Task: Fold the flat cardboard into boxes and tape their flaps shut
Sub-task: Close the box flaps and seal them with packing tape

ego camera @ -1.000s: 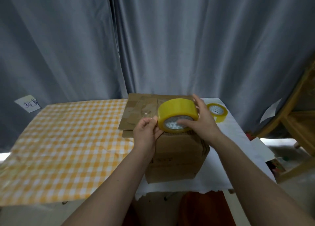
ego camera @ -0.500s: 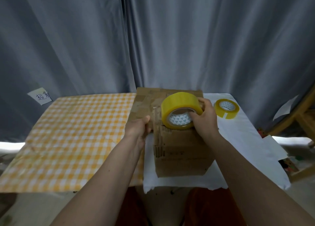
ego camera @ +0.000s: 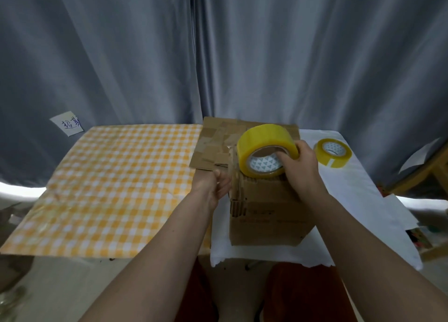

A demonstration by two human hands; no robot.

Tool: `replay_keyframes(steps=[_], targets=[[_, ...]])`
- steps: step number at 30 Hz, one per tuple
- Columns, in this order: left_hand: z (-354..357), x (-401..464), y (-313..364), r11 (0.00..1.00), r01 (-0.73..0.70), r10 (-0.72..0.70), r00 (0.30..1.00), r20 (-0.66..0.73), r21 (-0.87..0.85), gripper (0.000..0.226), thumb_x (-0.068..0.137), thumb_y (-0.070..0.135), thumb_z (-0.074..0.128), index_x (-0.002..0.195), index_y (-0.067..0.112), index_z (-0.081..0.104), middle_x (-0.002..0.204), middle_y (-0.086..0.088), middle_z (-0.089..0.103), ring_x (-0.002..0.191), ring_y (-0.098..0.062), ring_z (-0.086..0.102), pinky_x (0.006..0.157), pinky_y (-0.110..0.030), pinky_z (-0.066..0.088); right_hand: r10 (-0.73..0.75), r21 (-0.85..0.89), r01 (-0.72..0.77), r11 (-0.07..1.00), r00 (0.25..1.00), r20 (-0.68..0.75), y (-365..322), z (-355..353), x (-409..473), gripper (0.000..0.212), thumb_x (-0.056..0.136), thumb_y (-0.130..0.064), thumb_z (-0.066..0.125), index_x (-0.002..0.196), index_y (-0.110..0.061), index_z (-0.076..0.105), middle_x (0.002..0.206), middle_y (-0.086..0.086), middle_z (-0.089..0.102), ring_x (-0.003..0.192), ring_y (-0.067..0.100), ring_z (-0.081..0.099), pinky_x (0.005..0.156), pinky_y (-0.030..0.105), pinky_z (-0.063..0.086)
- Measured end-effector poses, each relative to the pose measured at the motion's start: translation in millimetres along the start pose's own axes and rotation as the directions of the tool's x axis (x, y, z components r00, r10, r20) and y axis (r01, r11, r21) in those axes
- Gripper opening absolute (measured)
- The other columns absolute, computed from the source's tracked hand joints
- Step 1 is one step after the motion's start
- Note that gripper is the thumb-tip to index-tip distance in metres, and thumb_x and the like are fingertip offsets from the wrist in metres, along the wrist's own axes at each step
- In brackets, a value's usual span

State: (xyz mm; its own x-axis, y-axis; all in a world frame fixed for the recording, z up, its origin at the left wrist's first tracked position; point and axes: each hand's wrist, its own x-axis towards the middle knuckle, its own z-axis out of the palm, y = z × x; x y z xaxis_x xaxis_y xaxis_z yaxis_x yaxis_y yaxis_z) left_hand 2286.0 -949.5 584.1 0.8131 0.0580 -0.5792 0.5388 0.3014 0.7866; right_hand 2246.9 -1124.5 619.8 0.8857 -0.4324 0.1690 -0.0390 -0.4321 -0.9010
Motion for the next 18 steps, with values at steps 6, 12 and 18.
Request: replay_keyframes(steps=[6,12,18], targets=[[10,2,-19,0.992,0.073,-0.07,0.997,-0.033,0.105,0.029,0.089,0.004,0.048,0.062,0.011,0.055,0.045,0.0,0.046,0.035,-0.01,0.036,0.036,-0.019,0.031,0.021,-0.046,-0.019,0.999,0.999,0.046,3,3,2,0.022,0.088,-0.02,0.06,0.108,-0.01,0.056,0.113,0.014,0.057,0.104,0.029,0.054,0.093,0.048,0.045],[1,5,-31,0.94,0.114,-0.089,0.992,-0.094,0.321,0.073,0.085,0.04,0.069,0.141,0.005,0.037,0.139,-0.015,0.044,0.122,-0.036,0.047,0.094,-0.045,0.049,0.051,-0.021,-0.051,0.998,0.998,0.028,7,-1,2,0.025,0.089,-0.02,0.059,0.111,-0.008,0.057,0.111,0.015,0.06,0.104,0.03,0.056,0.092,0.049,0.047],[3,-15,-32,0.553,-0.767,0.539,0.628,0.562,0.326,0.065,0.094,0.046,0.045,0.15,0.029,0.018,0.157,0.01,0.02,0.147,-0.017,0.012,0.119,-0.038,0.016,0.035,-0.046,-0.034,0.998,0.999,0.012,8,0,-1,0.027,0.088,-0.021,0.062,0.11,-0.007,0.054,0.107,0.01,0.058,0.101,0.026,0.055,0.087,0.043,0.047]])
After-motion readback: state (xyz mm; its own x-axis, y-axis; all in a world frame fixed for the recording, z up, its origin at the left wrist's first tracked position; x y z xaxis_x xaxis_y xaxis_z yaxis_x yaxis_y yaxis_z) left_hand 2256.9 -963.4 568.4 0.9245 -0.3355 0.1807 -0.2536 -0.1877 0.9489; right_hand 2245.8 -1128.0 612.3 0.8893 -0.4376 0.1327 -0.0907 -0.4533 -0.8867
